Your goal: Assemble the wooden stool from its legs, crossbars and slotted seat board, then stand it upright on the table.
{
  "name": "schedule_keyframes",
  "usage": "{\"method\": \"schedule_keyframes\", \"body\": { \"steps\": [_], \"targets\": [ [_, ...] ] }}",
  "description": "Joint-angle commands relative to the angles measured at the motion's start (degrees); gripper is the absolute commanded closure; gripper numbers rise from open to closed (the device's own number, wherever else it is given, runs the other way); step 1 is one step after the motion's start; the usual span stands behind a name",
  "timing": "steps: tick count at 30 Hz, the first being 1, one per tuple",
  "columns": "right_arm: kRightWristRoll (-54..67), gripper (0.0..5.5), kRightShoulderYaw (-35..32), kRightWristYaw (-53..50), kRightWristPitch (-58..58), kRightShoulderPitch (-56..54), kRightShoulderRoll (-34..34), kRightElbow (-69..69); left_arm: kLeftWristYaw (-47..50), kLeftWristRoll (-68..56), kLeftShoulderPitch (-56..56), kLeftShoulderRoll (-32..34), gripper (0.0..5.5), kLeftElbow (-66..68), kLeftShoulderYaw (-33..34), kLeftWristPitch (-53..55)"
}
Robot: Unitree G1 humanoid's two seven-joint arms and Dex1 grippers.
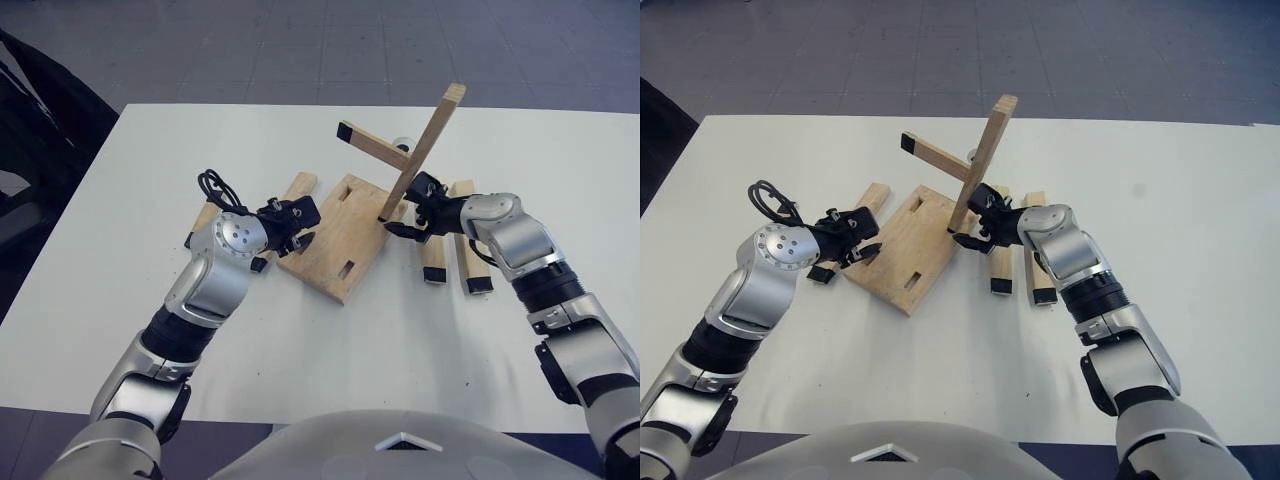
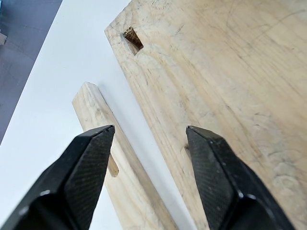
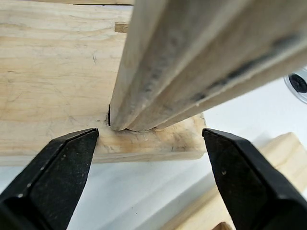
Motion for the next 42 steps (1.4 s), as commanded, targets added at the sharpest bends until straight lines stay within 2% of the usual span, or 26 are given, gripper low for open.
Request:
{"method": "schedule_keyframes", "body": {
  "steps": [1,6,14,20,25,30,33,34,38,42],
  "targets": [
    [-0.3,1.5,-1.0,5.5,-1.4,2.5,-3.4,-1.4,0.0,-0.4,-0.2,1.1,2.72,0.6,0.0,-0.6],
    [-1.1,1.5,-2.2,6.7,-2.3,4.4,-3.7,-1.9,0.8,-0.7,-0.1,0.9,2.72,0.8,-0.1,-0.6],
    [-6.2,1.5,-4.6,-4.5,-10.9,-3.9,6.9,22.6,-0.1,-1.4,-1.5,0.5,2.72,1.3,-1.2,-1.2],
    [-5.6,1.5,-11.3,-12.3,-18.1,-16.6,12.8,43.6,1.3,-2.1,-7.9,-5.5,2.72,7.6,-3.6,-3.7],
    [-6.7,1.5,-13.8,-13.7,-20.8,-21.3,14.7,50.6,2.8,-2.4,-11.6,-9.9,2.72,13.1,-4.5,-5.2],
    [-7.1,1.5,-16.4,-16.8,-21.4,-23.7,14.5,52.5,2.7,-2.5,-11.2,-8.5,2.72,13.0,-2.9,-5.5],
    [-5.2,1.5,-20.0,-17.9,-19.3,-22.5,10.7,46.9,2.0,-2.9,-9.3,-4.5,2.72,9.6,-0.1,-4.8],
    [-4.3,1.5,-21.2,-17.5,-16.1,-19.8,9.3,40.8,1.6,-3.4,-8.1,-3.2,2.72,7.7,1.1,-4.3],
    [-1.8,1.5,-24.4,-18.3,2.0,-0.1,4.9,4.5,-0.3,-6.8,-1.9,1.8,2.72,0.8,6.6,-3.9],
    [2.0,1.5,-29.4,-22.2,13.7,21.4,7.2,-27.0,-2.3,-10.6,9.2,7.3,2.72,-2.5,12.7,-7.6]
  ]
}}
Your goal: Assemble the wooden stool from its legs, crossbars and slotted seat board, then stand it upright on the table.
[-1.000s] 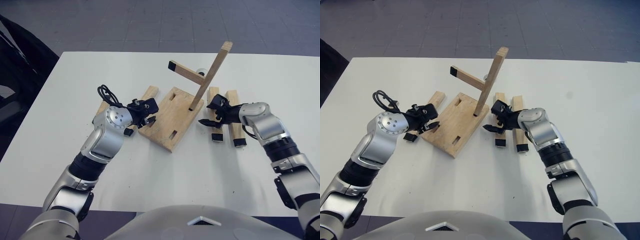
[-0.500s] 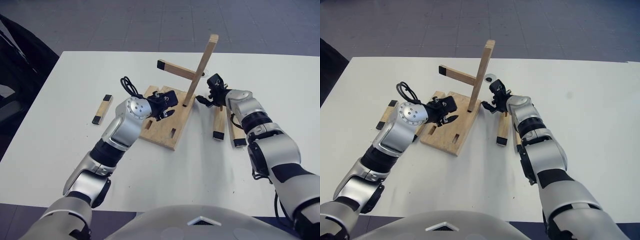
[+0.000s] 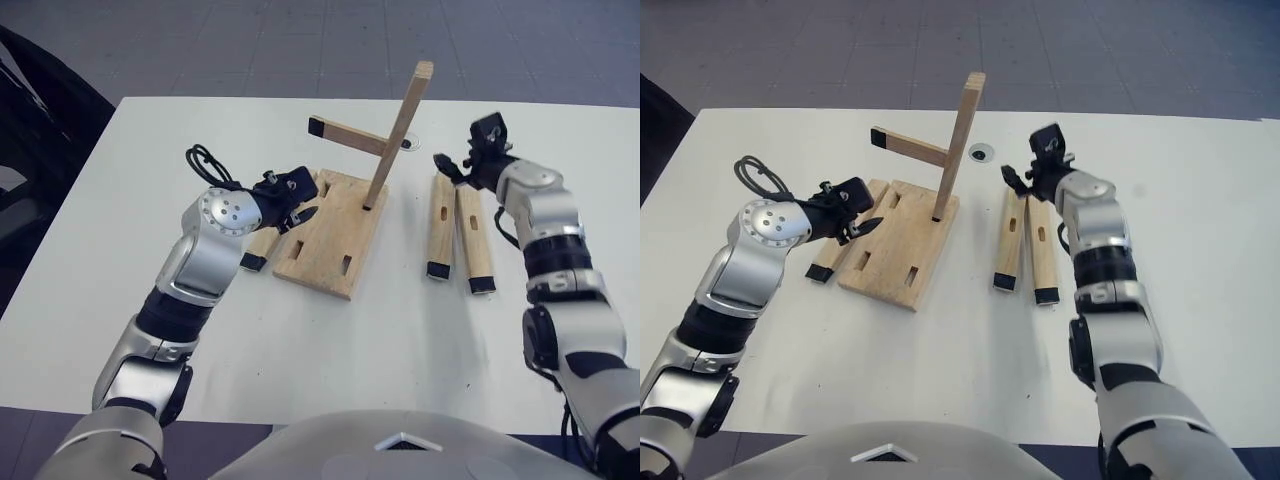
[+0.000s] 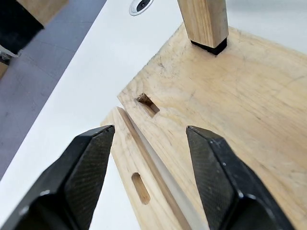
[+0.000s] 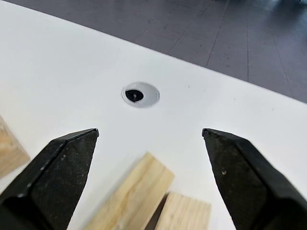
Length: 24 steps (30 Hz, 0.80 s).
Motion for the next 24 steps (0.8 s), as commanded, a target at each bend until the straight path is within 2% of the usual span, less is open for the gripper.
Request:
{"method": "schedule_keyframes", "body": {
  "steps": [1,7,12,15,24],
  "targets": [
    [5.1,1.5,-5.8,-4.4,15.9,25.9,1.8,-39.0,-2.7,-5.0,13.8,7.2,2.72,-5.6,8.9,-3.4],
    [2.3,1.5,-4.7,-8.5,12.9,45.5,4.3,-56.0,-0.5,-7.5,22.3,9.0,2.72,-5.8,16.2,-6.8],
    [-1.3,1.5,-3.1,-12.3,7.7,56.8,5.5,-60.2,0.1,-8.6,26.7,9.2,2.72,-6.0,16.8,-9.0],
    [-2.2,1.5,-3.0,-12.6,5.6,57.8,4.7,-57.9,1.0,-8.9,27.8,8.4,2.72,-6.0,16.2,-9.3],
    [-2.6,1.5,-2.3,-13.1,2.5,52.1,5.0,-46.7,3.6,-5.9,23.4,5.1,2.72,-2.9,8.2,-10.1]
  ]
}}
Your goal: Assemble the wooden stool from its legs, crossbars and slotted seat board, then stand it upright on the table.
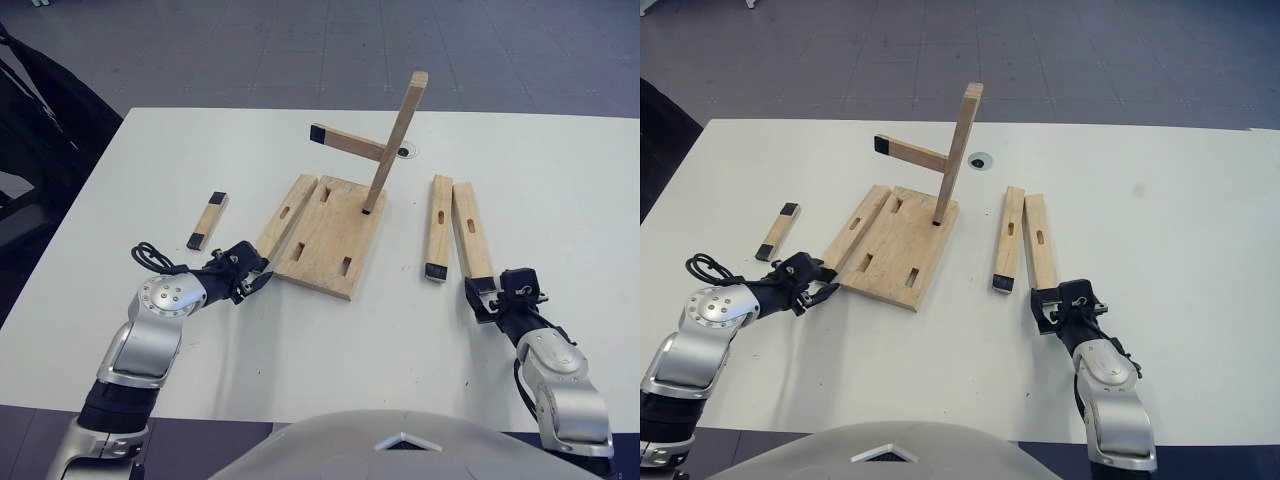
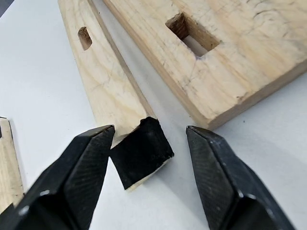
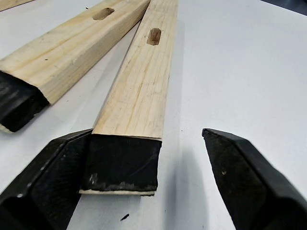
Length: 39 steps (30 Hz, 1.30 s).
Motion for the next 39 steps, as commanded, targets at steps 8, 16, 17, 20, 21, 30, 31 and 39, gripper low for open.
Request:
{"method": "schedule_keyframes", "body": {
  "steps": [8,16,17,20,21,30,31,39],
  "targets": [
    [-0.6,2.69,-0.3,-3.0,0.3,-3.6,0.7,6.3,1.0,1.7,-10.9,-6.4,2.72,3.8,-9.1,-0.3],
    [6.3,3.41,-6.4,-4.9,2.7,-10.0,4.3,3.5,1.9,1.7,-15.0,-7.8,2.72,4.8,-8.9,0.8],
    [7.6,3.41,-8.0,-5.6,3.0,-12.9,4.5,1.5,2.2,1.1,-15.3,-7.4,2.72,4.8,-7.3,0.9],
    [12.0,3.41,-11.0,-7.1,4.9,-24.5,3.7,-4.7,2.2,-6.1,-17.7,-9.6,2.72,2.6,0.8,5.5],
    [14.1,3.41,-11.3,-6.9,5.6,-28.7,3.6,-6.3,2.2,-11.2,-19.7,-12.1,2.72,1.0,4.7,9.4],
    [46.0,3.41,-11.6,5.3,15.4,-43.9,4.6,-6.7,8.3,-53.5,-37.6,-26.4,2.72,-3.7,28.8,47.2],
    [51.1,3.41,-11.6,7.6,17.3,-44.2,4.4,-5.6,9.8,-57.2,-38.5,-28.1,2.72,-3.4,30.4,50.1],
    [69.9,3.41,-9.4,18.8,24.5,-42.6,-0.3,1.0,25.1,-82.3,-41.0,-34.3,2.22,-1.1,38.7,54.6]
  ]
}}
